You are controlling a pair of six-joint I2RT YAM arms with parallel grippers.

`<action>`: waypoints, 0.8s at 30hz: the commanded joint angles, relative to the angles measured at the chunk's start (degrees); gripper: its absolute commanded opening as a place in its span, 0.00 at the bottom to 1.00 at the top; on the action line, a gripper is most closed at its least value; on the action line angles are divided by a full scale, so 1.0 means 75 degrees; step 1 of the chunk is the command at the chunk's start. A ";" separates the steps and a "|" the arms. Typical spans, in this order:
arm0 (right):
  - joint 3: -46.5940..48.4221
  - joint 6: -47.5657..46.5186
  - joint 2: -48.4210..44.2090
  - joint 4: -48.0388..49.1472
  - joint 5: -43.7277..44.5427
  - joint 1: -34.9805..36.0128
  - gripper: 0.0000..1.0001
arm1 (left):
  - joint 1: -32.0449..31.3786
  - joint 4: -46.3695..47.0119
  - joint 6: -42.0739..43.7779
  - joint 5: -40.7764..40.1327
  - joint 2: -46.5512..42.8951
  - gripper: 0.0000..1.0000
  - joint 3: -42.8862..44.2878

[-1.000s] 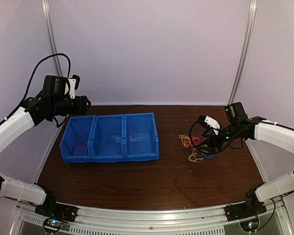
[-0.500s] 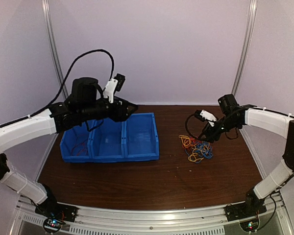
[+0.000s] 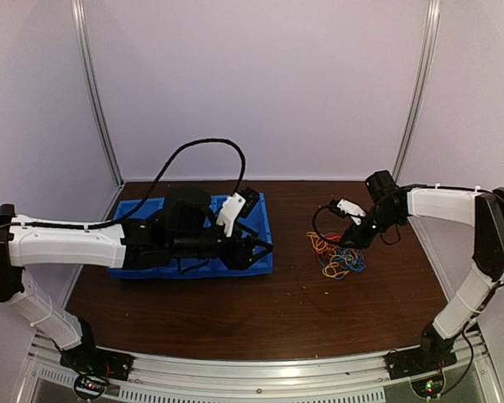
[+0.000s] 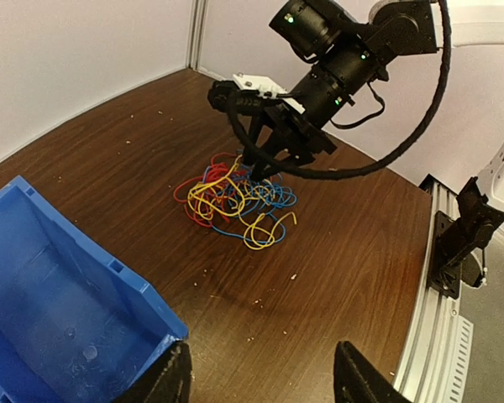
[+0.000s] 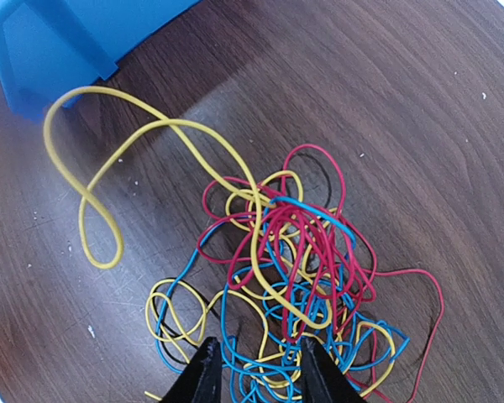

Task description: Untangle the cables

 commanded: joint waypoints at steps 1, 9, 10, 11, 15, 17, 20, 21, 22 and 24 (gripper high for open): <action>0.0041 0.0119 0.0191 0.0257 0.0052 -0.0029 0.31 | -0.0013 0.0675 -0.0153 -0.0300 -0.0041 0.59 -0.0018; 0.0160 0.0293 0.0388 0.0504 0.0318 -0.0030 0.23 | -0.0014 0.0737 -0.0247 -0.0405 -0.0002 0.59 -0.0023; 0.0176 0.0297 0.0409 0.0530 0.0333 -0.0029 0.21 | -0.0006 0.0747 -0.0272 -0.0421 0.0010 0.59 -0.0057; 0.0195 0.0296 0.0432 0.0547 0.0349 -0.0029 0.20 | -0.0010 0.0745 -0.0299 -0.0418 0.0020 0.59 -0.0077; 0.0261 0.0260 0.0586 0.0537 0.0364 -0.0029 0.10 | -0.0011 0.0669 -0.0387 -0.0450 0.0037 0.59 -0.0064; 0.0256 0.0260 0.0587 0.0543 0.0322 -0.0027 0.03 | -0.0013 0.0653 -0.0388 -0.0508 0.0017 0.59 -0.0063; 0.0250 0.0263 0.0402 0.0421 0.0174 -0.0010 0.00 | -0.0011 0.0628 -0.0324 -0.0770 0.0011 0.59 -0.0063; 0.0241 0.0240 0.0260 0.0320 0.0085 0.0009 0.00 | -0.0007 0.0663 -0.0314 -0.0836 0.0011 0.59 -0.0072; 0.0239 0.0187 0.0066 0.0111 -0.0073 0.0047 0.00 | -0.0011 0.0719 -0.0283 -0.0852 0.0020 0.59 -0.0085; 0.0242 0.0069 -0.0400 -0.0288 -0.0258 0.0143 0.00 | -0.0014 0.0832 -0.0192 -0.0845 0.0066 0.59 -0.0109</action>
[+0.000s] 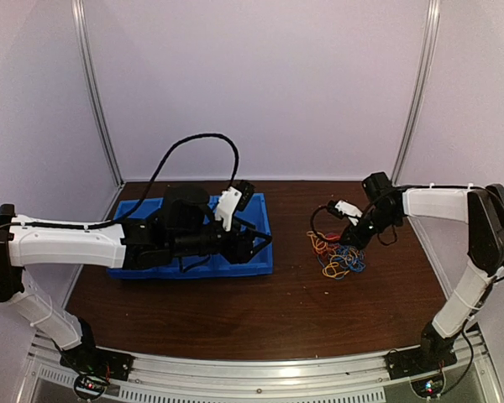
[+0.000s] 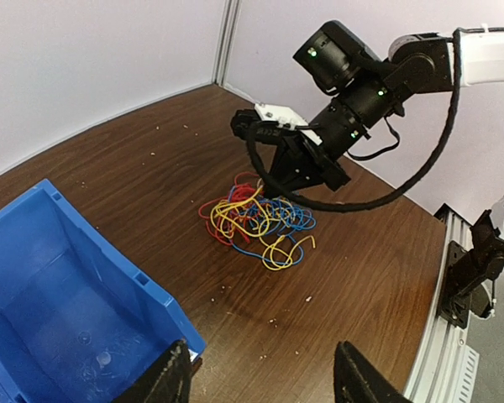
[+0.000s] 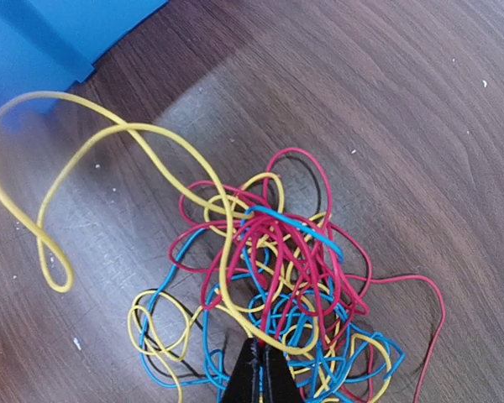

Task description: Untangle the cables

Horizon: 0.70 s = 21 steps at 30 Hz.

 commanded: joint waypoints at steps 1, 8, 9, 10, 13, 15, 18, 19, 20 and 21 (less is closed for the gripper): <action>0.0184 -0.0236 -0.1102 -0.0842 -0.0532 0.0189 0.00 | -0.0014 0.0586 0.0154 -0.0234 0.0110 0.59 -0.0091; 0.0537 -0.0752 -0.2732 -0.2271 -0.1219 0.0769 0.00 | -0.0108 0.1845 0.0621 -0.0025 0.0536 0.60 -0.0150; 0.0573 -0.0833 -0.2873 -0.2459 -0.1297 0.0894 0.00 | -0.0140 0.2051 0.0706 0.0210 0.0613 0.60 -0.0134; 0.0606 -0.0879 -0.3040 -0.2598 -0.1349 0.1012 0.00 | -0.0195 0.2279 0.0773 0.0306 0.0709 0.60 -0.0083; 0.0564 -0.0835 -0.3321 -0.2784 -0.1377 0.1420 0.00 | -0.0398 0.3023 0.1021 0.0768 0.1032 0.60 0.0047; 0.0406 -0.0820 -0.3406 -0.2723 -0.1433 0.1506 0.00 | -0.0608 0.3564 0.1196 0.1022 0.1270 0.60 0.0107; 0.0023 -0.0877 -0.3361 -0.2430 -0.1320 0.1521 0.00 | -0.0849 0.4133 0.1155 0.1246 0.1770 0.60 0.0282; -0.0102 -0.0907 -0.3301 -0.2342 -0.1305 0.1521 0.00 | -0.0921 0.4218 0.1064 0.1138 0.1963 0.60 0.0361; -0.0245 -0.0931 -0.3229 -0.2267 -0.1263 0.1520 0.00 | -0.0979 0.4401 0.0917 0.0953 0.2224 0.60 0.0397; -0.0290 -0.0945 -0.3141 -0.2233 -0.1254 0.1520 0.00 | -0.1046 0.4630 0.0778 0.0695 0.2335 0.60 0.0371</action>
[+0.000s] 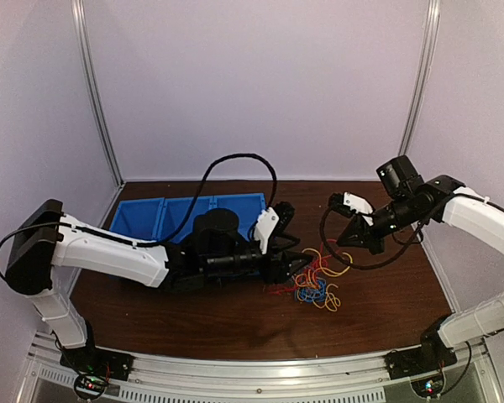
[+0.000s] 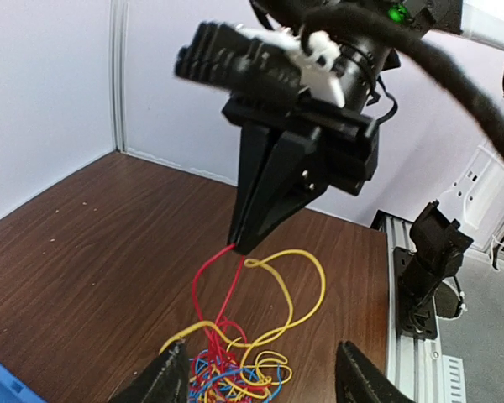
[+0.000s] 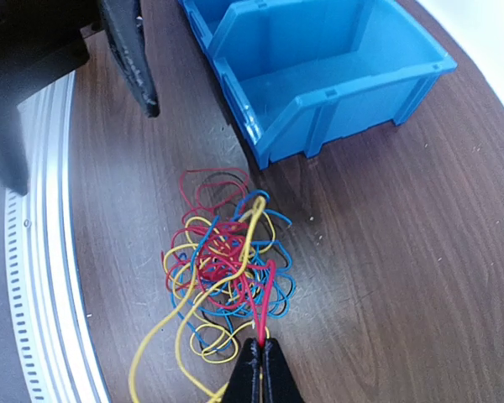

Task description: Untangle the cables

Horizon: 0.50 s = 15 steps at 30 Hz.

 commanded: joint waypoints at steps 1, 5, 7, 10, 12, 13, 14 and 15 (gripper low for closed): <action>-0.0407 -0.0176 0.0265 0.0084 -0.0031 0.0011 0.00 | -0.0264 0.1744 -0.0244 -0.0399 0.0741 0.61 0.0172; -0.0177 -0.0233 0.0238 -0.0069 -0.0490 0.0017 0.00 | -0.0315 0.3786 -0.0244 -0.0764 0.1772 0.65 -0.0134; -0.0053 -0.0235 0.0059 -0.0081 -0.0617 0.0017 0.00 | -0.0311 0.4536 0.0091 -0.0773 0.2323 0.66 -0.0004; 0.0166 -0.0226 -0.0175 -0.0150 -0.0686 0.0017 0.00 | -0.0314 0.5035 0.0445 -0.0738 0.3035 0.64 0.0552; 0.0366 -0.0256 -0.0261 -0.0303 -0.0759 0.0016 0.00 | -0.0315 0.4877 0.0564 -0.0647 0.3388 0.61 0.1020; 0.0474 -0.0274 -0.0297 -0.0386 -0.0794 0.0011 0.00 | -0.0315 0.4804 0.0609 -0.0572 0.3546 0.59 0.1200; 0.0597 -0.0290 -0.0332 -0.0470 -0.0838 0.0003 0.00 | -0.0315 0.4789 0.0622 -0.0509 0.3709 0.57 0.1354; 0.0711 -0.0303 -0.0398 -0.0533 -0.0873 0.0003 0.00 | -0.0312 0.4788 0.0591 -0.0484 0.3863 0.54 0.1473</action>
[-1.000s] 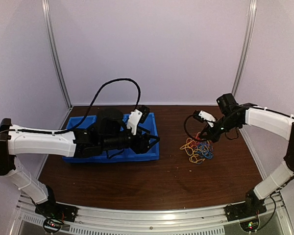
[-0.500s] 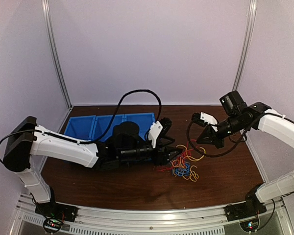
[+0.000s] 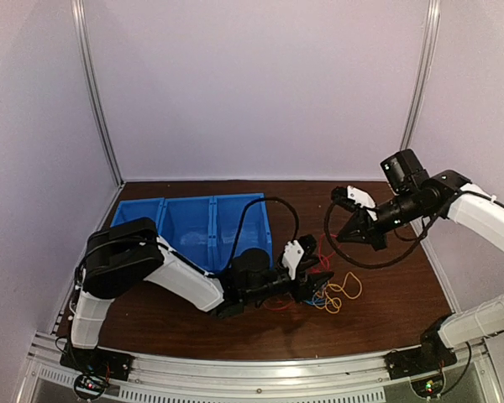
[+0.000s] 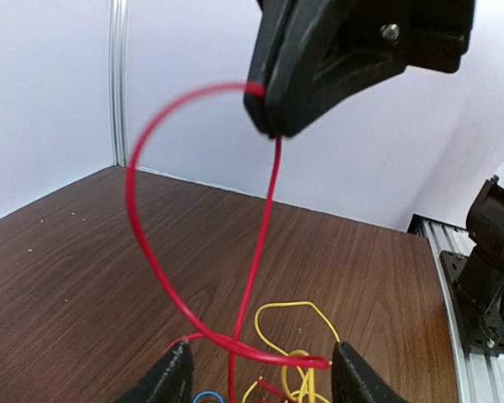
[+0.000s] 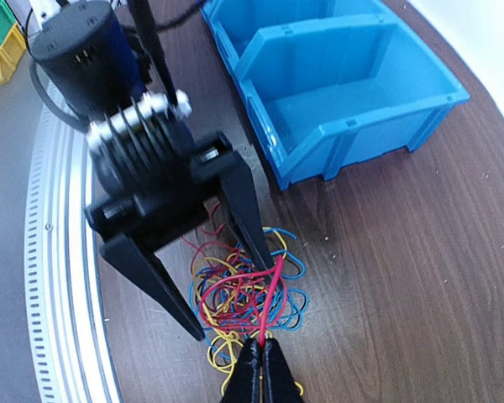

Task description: Untangle the cables

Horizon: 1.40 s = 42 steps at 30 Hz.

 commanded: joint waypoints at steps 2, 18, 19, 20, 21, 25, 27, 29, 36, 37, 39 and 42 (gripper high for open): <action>0.0745 -0.0110 -0.0435 -0.0356 -0.0432 0.0000 0.00 | 0.0015 0.0894 0.0215 0.0142 0.0614 0.44 0.0949; 0.4275 0.0567 -0.0445 -0.0203 -0.1482 -0.0298 0.00 | -0.0009 0.0165 -0.0087 -0.0014 0.1981 0.11 0.1347; 0.4580 0.0599 -0.0414 -0.0204 -0.1488 -0.0309 0.00 | -0.0006 0.0113 -0.0091 -0.0009 0.1984 0.10 0.1290; 0.4940 0.0625 -0.0379 -0.0198 -0.1483 -0.0327 0.00 | -0.0008 0.0074 -0.0087 -0.0004 0.1985 0.10 0.1257; 0.5274 0.0645 -0.0329 -0.0229 -0.1487 -0.0364 0.00 | -0.0009 0.0038 -0.0087 -0.0019 0.1994 0.10 0.1219; 0.6415 0.0764 -0.0135 -0.0226 -0.1632 -0.0536 0.00 | -0.0009 -0.0007 -0.0140 -0.0117 0.2077 0.09 0.1109; 0.6902 0.0900 0.0038 -0.0138 -0.1667 -0.0549 0.00 | -0.0009 -0.0040 -0.0193 -0.0174 0.2159 0.09 0.1113; 0.7426 0.1051 0.0226 0.0016 -0.1572 -0.0551 0.00 | -0.0003 -0.0061 -0.0241 -0.0179 0.2232 0.09 0.1113; 0.6805 0.1100 0.0305 0.0369 -0.1340 -0.0557 0.00 | -0.0008 -0.0038 0.0025 -0.0110 0.1640 0.20 0.0994; 0.6534 0.1067 0.0241 0.0391 -0.1259 -0.0557 0.00 | -0.0007 0.0008 0.0056 -0.0100 0.1435 0.26 0.0902; 0.5935 0.0981 0.0069 0.0409 -0.1131 -0.0563 0.00 | -0.0008 0.0135 0.0060 -0.0062 0.0970 0.35 0.0676; 0.5031 0.0938 -0.0221 0.0448 -0.0995 -0.0596 0.00 | -0.0009 0.0309 -0.0031 0.0147 0.0293 0.44 0.0285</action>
